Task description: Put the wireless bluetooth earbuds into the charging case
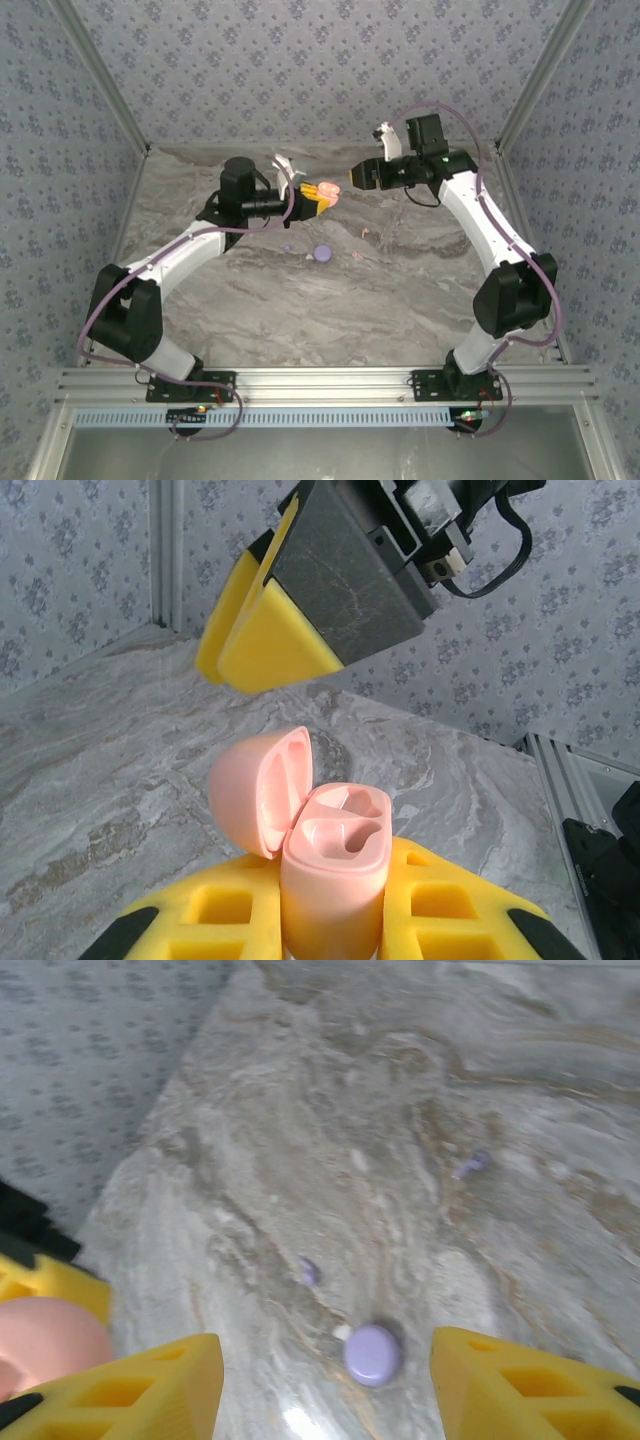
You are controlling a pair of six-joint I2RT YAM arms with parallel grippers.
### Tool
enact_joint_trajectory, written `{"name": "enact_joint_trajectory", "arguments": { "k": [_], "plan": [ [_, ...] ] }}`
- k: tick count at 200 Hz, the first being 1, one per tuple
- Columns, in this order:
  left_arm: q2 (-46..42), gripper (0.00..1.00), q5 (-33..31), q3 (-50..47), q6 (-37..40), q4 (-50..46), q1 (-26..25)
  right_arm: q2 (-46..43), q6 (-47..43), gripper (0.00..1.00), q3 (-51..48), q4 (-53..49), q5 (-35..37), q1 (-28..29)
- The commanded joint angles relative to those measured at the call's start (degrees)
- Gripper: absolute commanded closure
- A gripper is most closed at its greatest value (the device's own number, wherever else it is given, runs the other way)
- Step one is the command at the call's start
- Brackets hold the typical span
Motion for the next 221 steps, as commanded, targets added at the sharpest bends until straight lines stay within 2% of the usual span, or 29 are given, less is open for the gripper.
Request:
{"name": "enact_joint_trajectory", "arguments": {
  "k": [1,37,75,109,164,221],
  "plan": [
    [-2.4,0.90,-0.7,-1.4,-4.1,6.3,-0.4,-0.8,1.5,0.42,-2.9,-2.8,5.7,-1.7],
    [-5.3,0.90,-3.6,-5.6,-7.1,10.7,-0.6,1.9,0.1,0.44,-6.4,-5.1,9.3,-3.0],
    [-8.2,0.90,-6.7,-8.5,-7.1,10.1,-1.8,7.2,1.0,0.50,-7.7,-4.9,10.2,-3.2],
    [-9.5,0.92,-12.4,-9.7,-6.9,8.3,-2.9,11.5,4.1,0.55,-8.5,-3.1,10.6,-2.9],
    [-10.7,0.91,-14.3,-10.1,-6.8,6.4,-3.0,17.8,9.2,0.58,-7.1,-3.0,14.0,-1.8],
    [-11.0,0.91,-15.1,-10.9,-7.1,7.2,-3.0,23.3,10.2,0.60,-3.7,-3.6,14.0,-0.4]
  ]
}}
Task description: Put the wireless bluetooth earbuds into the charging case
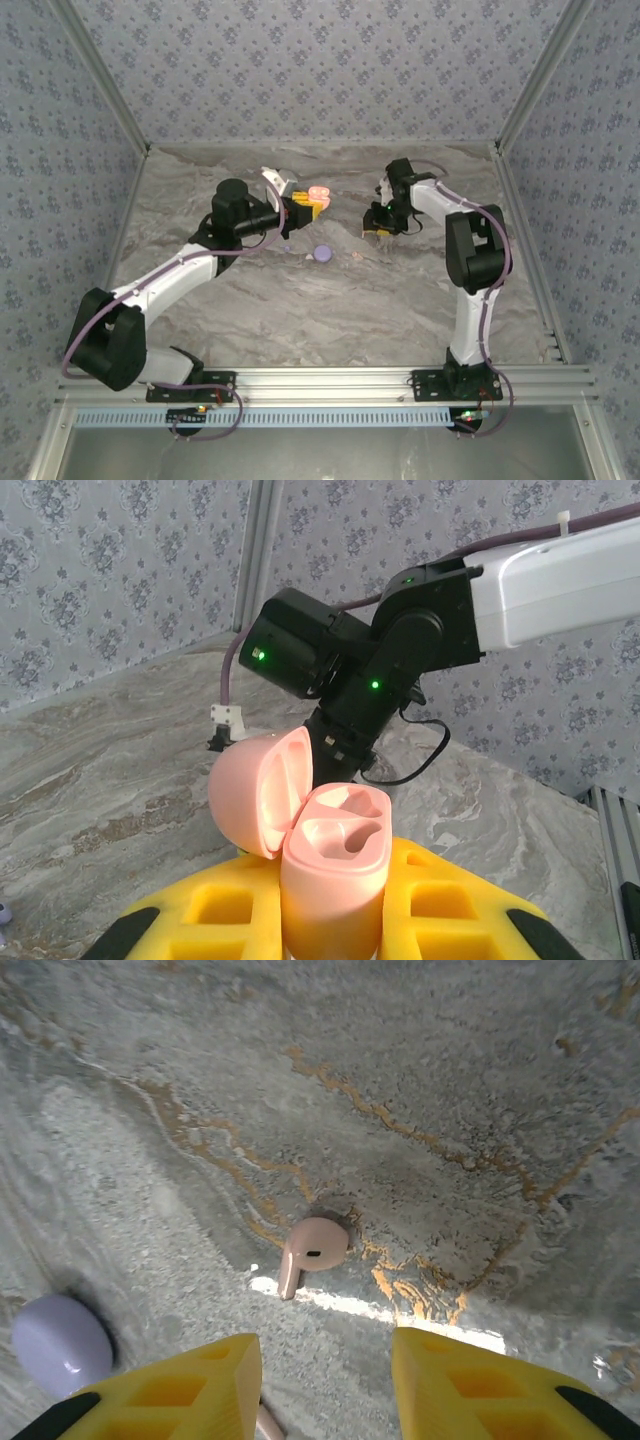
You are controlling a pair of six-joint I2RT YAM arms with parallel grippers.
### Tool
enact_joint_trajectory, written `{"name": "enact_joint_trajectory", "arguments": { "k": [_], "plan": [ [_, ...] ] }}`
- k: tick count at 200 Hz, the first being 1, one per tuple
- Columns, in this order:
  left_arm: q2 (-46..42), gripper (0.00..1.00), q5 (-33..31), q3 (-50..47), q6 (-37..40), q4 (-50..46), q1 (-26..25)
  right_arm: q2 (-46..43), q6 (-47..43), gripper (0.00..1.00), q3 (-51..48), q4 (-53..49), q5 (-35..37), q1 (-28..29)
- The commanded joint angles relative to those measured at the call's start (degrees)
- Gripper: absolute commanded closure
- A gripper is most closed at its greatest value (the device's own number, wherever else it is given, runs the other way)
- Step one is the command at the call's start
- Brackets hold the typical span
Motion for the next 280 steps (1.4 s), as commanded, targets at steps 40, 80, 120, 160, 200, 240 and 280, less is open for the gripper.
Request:
{"name": "enact_joint_trajectory", "arguments": {
  "k": [40,80,120,160,200,240,280],
  "plan": [
    [-1.9,0.91,-0.8,-0.6,-0.8,1.4,-0.4,4.4,2.6,0.60,6.5,-2.8,2.7,1.5],
    [-2.0,0.91,-0.9,-0.6,-0.5,1.3,-0.4,5.7,3.2,0.61,8.7,-4.8,5.2,1.7],
    [-2.1,0.91,-1.0,-0.6,-0.5,1.3,-0.4,6.8,3.2,0.60,9.9,-6.1,5.6,2.1],
    [-2.2,0.90,-0.9,-0.4,-0.4,1.1,-0.4,7.6,3.2,0.59,10.5,-6.2,5.0,2.6],
    [-2.3,0.90,-0.6,-0.3,-0.4,1.0,-0.4,8.5,3.2,0.59,10.9,-5.5,3.2,2.8],
    [-2.3,0.90,-0.5,-0.4,-0.3,0.8,-0.4,9.4,2.7,0.59,11.9,-5.6,2.1,3.4],
    [-2.3,0.91,-0.6,-0.2,-0.3,0.7,-0.4,9.4,2.1,0.60,12.6,-5.9,1.9,3.8]
  ]
}}
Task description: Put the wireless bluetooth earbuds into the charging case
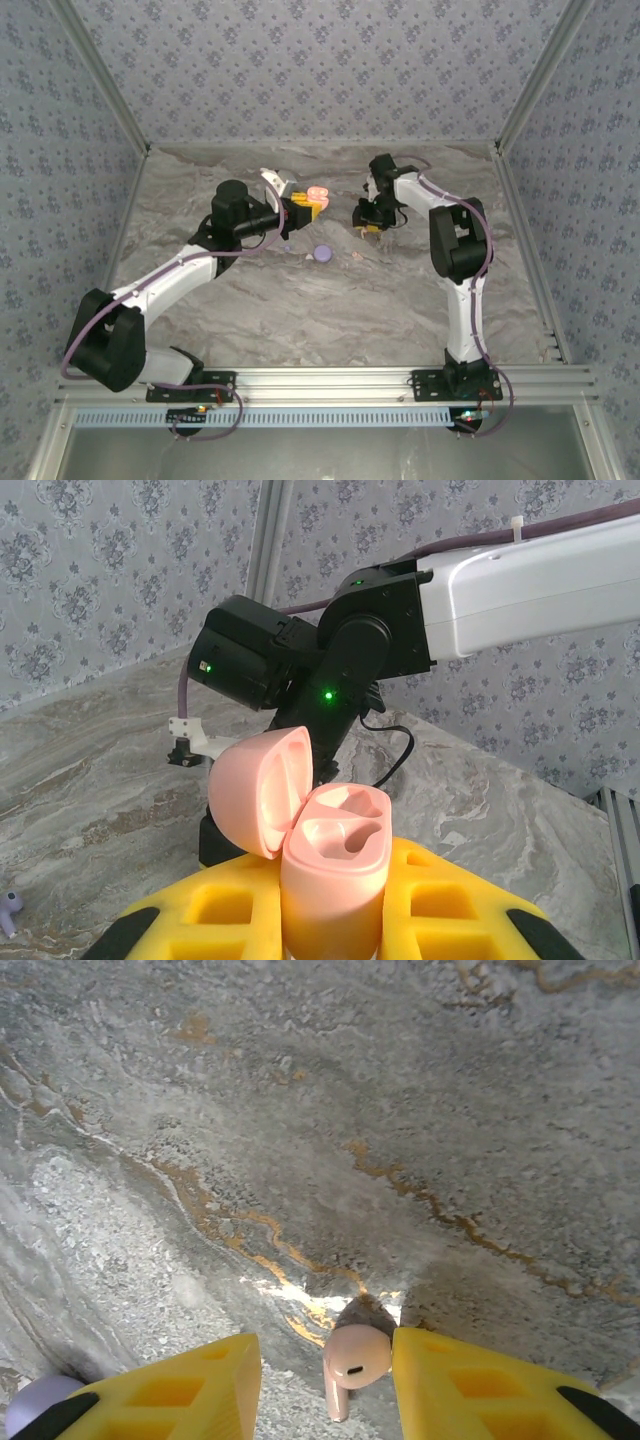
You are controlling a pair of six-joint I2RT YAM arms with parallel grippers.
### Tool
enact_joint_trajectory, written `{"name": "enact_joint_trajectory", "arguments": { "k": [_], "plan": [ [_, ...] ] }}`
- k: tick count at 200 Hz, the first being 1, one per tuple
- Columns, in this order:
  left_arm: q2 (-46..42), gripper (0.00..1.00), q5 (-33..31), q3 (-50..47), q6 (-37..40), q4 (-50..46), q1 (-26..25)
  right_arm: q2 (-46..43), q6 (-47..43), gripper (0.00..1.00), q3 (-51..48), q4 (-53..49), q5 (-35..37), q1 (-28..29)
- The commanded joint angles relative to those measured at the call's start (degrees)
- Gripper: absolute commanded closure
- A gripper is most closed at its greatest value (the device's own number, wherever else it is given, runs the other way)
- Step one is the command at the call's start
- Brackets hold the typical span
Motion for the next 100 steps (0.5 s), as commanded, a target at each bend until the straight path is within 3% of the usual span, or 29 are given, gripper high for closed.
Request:
{"name": "enact_joint_trajectory", "arguments": {
  "k": [1,100],
  "plan": [
    [-1.9,0.91,0.4,0.4,-0.3,0.7,-0.4,1.4,0.0,0.60,1.8,-1.6,-0.9,0.5],
    [-2.0,0.90,0.5,0.4,-0.5,0.5,-0.4,2.4,-7.2,0.58,5.6,-7.2,5.7,2.1]
  ]
}}
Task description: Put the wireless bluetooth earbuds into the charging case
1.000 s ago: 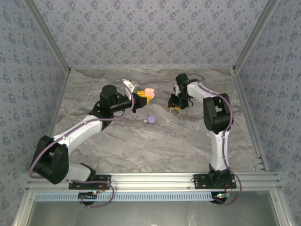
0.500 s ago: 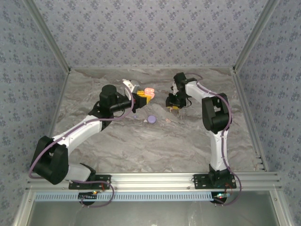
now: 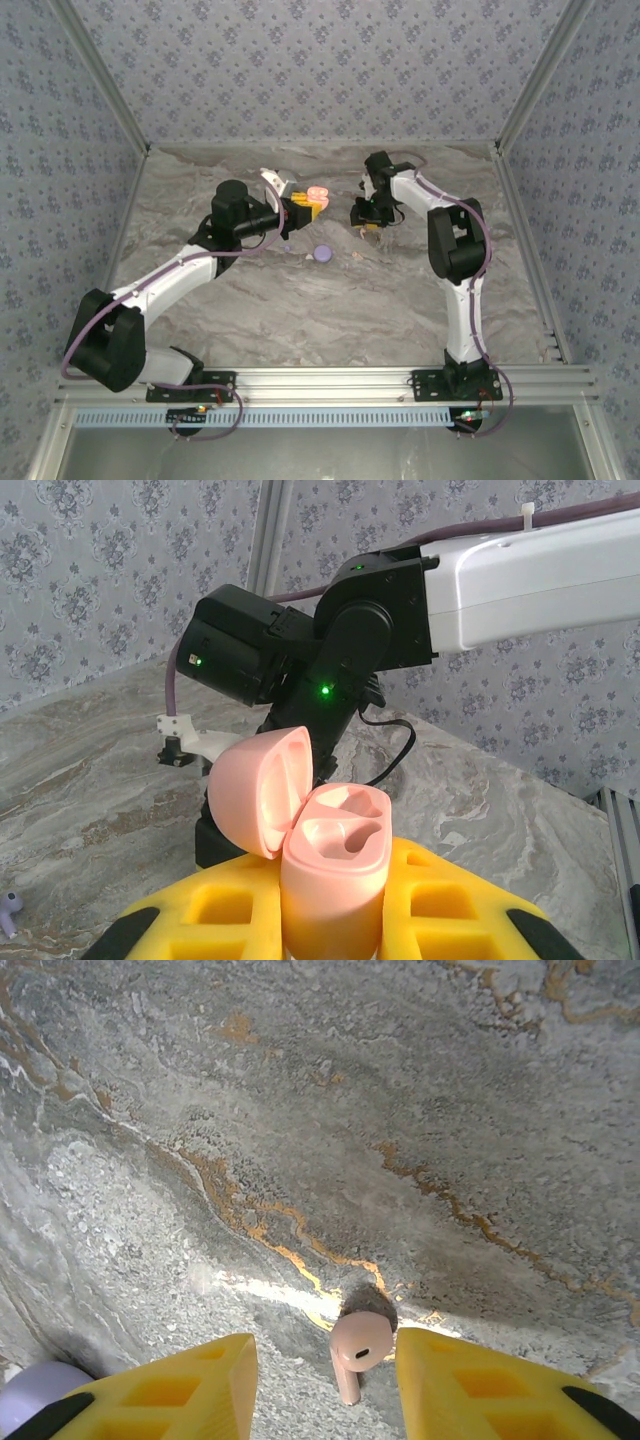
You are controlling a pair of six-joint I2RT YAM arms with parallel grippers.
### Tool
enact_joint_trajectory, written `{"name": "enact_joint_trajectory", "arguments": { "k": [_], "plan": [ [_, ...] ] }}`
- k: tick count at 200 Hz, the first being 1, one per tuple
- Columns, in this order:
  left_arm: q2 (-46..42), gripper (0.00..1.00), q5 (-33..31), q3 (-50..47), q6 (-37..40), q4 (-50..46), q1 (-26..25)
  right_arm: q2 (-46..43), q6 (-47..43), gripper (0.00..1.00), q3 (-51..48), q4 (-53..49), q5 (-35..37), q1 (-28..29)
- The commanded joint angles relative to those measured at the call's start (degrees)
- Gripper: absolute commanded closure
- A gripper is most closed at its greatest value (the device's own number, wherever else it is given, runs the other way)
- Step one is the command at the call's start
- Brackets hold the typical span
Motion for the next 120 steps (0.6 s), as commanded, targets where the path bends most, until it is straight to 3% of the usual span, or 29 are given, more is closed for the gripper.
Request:
{"name": "enact_joint_trajectory", "arguments": {
  "k": [1,120],
  "plan": [
    [-2.0,0.90,0.5,0.4,-0.5,0.5,-0.4,2.1,-3.5,0.58,2.6,-4.3,2.5,0.7],
    [-2.1,0.91,0.6,0.5,-0.7,0.5,-0.4,4.4,-3.5,0.61,5.5,-7.3,5.0,1.8]
  ]
}}
